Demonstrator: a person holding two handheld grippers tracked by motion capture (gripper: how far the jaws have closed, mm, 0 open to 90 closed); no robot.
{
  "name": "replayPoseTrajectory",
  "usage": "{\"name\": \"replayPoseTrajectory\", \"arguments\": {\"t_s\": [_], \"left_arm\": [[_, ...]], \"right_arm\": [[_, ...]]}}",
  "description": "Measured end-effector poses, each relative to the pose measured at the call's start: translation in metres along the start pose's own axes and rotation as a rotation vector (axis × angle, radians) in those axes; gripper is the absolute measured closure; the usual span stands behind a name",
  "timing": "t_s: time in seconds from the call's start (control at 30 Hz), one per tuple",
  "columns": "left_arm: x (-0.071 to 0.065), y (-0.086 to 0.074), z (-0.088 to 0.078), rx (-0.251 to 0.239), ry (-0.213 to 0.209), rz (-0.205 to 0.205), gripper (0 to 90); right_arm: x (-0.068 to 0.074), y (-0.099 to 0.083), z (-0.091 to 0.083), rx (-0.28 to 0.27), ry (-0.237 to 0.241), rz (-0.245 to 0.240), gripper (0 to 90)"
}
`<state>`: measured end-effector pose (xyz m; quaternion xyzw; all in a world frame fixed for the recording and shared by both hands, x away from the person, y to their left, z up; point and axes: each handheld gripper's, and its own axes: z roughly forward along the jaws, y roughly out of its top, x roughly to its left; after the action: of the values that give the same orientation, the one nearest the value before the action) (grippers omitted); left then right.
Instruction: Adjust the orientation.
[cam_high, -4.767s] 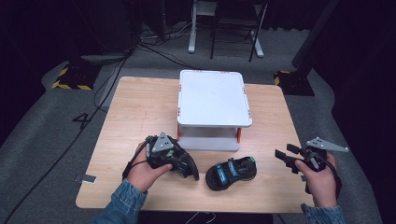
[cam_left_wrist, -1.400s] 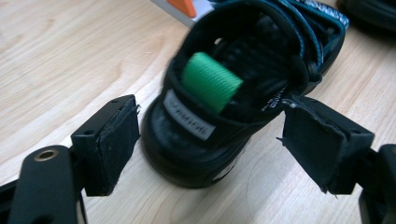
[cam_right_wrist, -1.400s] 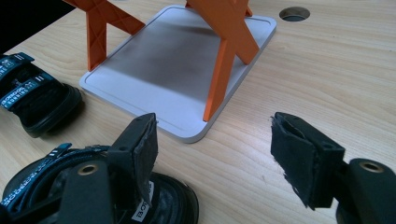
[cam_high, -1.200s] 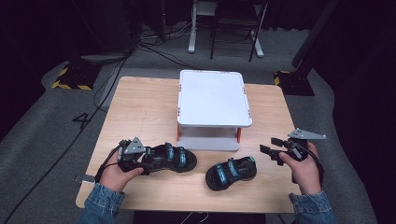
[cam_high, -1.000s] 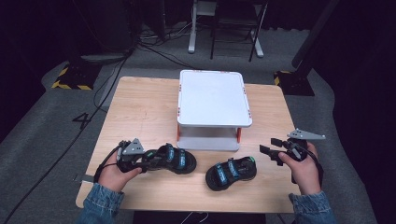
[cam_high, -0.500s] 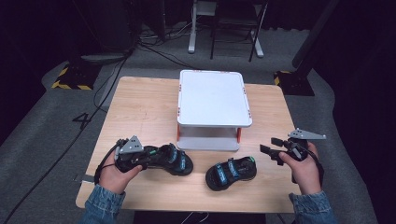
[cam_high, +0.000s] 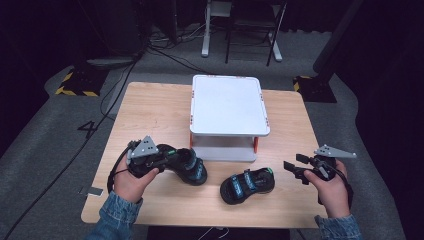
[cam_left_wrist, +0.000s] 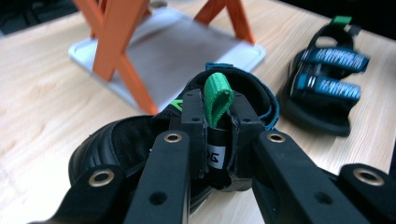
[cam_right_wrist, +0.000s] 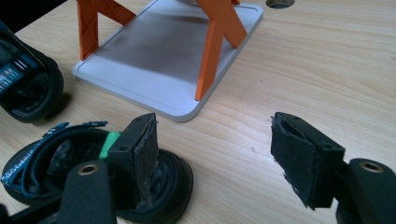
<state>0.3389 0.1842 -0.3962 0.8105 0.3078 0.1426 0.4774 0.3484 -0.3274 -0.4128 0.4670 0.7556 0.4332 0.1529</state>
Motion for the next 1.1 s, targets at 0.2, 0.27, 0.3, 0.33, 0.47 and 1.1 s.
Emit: {"name": "replayPoseTrajectory", "arguments": {"t_s": [0.2,0.27,0.3,0.33,0.47,1.1], "left_arm": [[-0.002,0.015,0.012,-0.077,0.033,-0.017,80.3],[-0.003,0.019,0.021,-0.097,0.045,-0.029,80.3],[-0.003,0.02,0.025,-0.104,0.053,-0.034,80.3],[-0.003,0.021,0.03,-0.108,0.066,-0.037,80.3],[-0.003,0.021,0.05,-0.109,0.156,-0.028,80.2],[-0.036,-0.012,0.059,0.22,-0.038,-0.16,70.6]], "right_arm": [[-0.002,-0.008,-0.005,0.003,-0.022,0.008,32.8],[-0.003,-0.011,-0.007,0.007,-0.028,0.014,32.8],[-0.003,-0.012,-0.009,0.008,-0.032,0.017,32.8],[-0.003,-0.014,-0.01,0.009,-0.036,0.02,32.8],[-0.004,-0.019,-0.017,0.009,-0.05,0.032,32.8],[0.002,-0.009,-0.003,0.018,-0.013,0.003,32.7]]}}
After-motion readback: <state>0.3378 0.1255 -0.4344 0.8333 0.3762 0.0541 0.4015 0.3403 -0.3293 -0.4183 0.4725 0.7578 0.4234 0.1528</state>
